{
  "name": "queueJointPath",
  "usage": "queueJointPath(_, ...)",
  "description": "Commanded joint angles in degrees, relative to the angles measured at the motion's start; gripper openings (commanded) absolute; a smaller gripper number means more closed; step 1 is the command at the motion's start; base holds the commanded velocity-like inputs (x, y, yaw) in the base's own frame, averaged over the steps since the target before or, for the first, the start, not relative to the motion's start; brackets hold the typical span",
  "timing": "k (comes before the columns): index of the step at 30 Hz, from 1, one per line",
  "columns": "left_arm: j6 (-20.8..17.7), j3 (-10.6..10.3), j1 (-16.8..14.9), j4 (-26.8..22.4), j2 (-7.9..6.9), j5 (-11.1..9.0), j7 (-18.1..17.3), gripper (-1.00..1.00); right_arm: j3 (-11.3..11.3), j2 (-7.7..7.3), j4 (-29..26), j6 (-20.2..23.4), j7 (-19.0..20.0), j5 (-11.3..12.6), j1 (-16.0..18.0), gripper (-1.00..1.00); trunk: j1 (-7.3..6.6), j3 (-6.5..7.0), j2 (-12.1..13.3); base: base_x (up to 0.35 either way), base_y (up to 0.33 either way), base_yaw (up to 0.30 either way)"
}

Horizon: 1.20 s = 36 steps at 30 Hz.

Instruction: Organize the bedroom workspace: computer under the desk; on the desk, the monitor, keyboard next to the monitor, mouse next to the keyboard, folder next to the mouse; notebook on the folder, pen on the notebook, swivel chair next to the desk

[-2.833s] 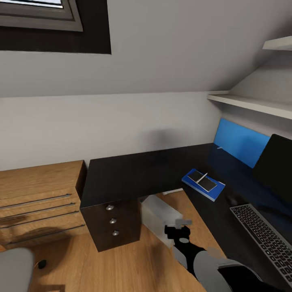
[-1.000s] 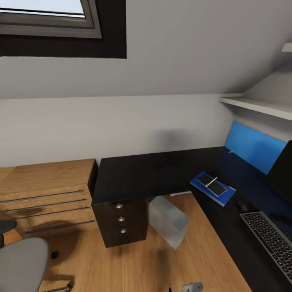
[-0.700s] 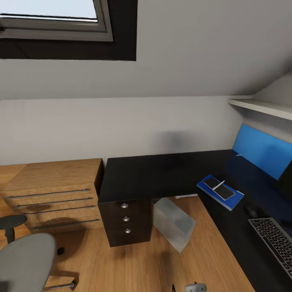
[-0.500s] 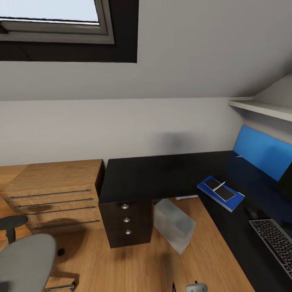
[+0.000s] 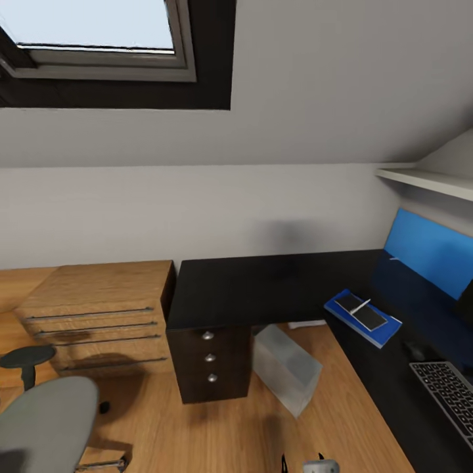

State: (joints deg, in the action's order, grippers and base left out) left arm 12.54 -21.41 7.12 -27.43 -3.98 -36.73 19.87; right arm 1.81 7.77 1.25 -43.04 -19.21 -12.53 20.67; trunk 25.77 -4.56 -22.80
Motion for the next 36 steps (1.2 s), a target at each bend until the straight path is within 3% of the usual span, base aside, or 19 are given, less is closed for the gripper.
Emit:
queueJointPath(1, 0.4, -0.5, 0.0, -0.1, -0.07, -0.5, 0.4, 1.00, 0.2, 0.03, 0.1, -0.1, -1.0, -0.5, 0.1, 1.00, 0.01, -0.04, -0.1, -0.273, 0.000, 0.172)
queueJointPath(12, 0.7, -0.5, 0.0, 0.1, -0.06, -0.4, 0.4, 1.00, 0.2, 0.13, 0.1, -0.1, -1.5, -0.6, 0.1, 1.00, 0.01, 0.60, -0.1, -0.271, -0.086, 0.218)
queueJointPath(27, 0.7, -0.5, 0.0, 0.1, -0.10, -0.5, 0.4, 1.00, 0.1, -0.22, 0.1, -0.2, -1.6, -0.4, 0.1, 1.00, 0.01, 1.03, -0.1, -0.028, -0.016, 0.264)
queueJointPath(28, 0.8, -0.5, 0.0, 0.1, -0.14, -0.5, 0.5, 1.00, 0.0, -1.66, 0.1, -0.1, -1.6, -0.5, -0.8, 1.00, 0.01, 1.05, -0.1, 0.000, 0.000, 0.273)
queueJointPath(36, 1.8, -0.5, 0.0, 0.2, -0.15, -0.6, 0.5, 1.00, 0.1, -4.10, 0.0, -0.4, -1.6, -1.0, -6.1, 1.00, 0.01, 1.22, -0.1, 0.000, 0.000, 0.273)
